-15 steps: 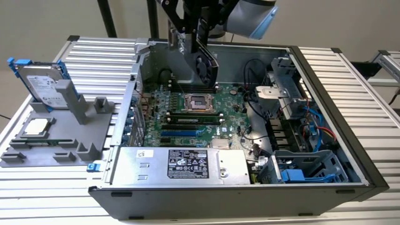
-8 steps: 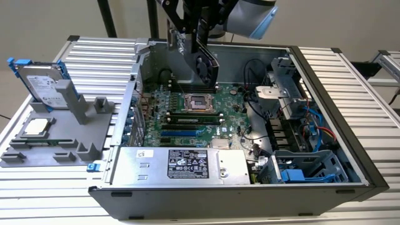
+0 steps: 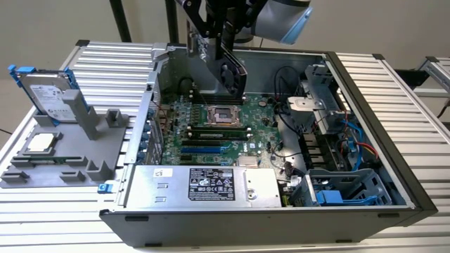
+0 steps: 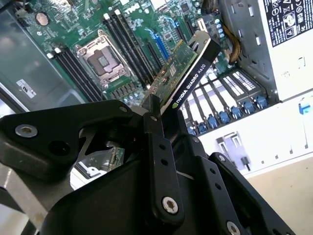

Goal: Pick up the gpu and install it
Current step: 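Insert the gpu into the slot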

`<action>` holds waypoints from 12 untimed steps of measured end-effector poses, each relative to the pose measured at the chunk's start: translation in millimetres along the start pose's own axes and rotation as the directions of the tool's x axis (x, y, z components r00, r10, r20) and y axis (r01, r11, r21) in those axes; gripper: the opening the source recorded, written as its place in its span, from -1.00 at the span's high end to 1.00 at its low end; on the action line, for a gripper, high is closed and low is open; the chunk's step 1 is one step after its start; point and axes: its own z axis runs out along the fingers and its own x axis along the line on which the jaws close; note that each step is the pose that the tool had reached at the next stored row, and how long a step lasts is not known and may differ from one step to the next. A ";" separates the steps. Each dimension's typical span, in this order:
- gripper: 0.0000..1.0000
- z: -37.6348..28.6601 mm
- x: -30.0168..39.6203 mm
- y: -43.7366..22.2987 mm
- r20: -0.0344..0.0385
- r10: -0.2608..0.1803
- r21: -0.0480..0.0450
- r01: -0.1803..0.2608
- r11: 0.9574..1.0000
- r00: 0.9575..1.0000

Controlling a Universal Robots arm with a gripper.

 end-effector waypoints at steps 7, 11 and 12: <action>1.00 0.0 0.0 0.0 -0.001 -0.020 0.000 0.020 1.000 1.000; 1.00 0.0 0.0 0.0 -0.001 -0.029 0.000 0.029 1.000 1.000; 1.00 0.0 0.0 0.0 -0.001 -0.030 0.000 0.030 1.000 1.000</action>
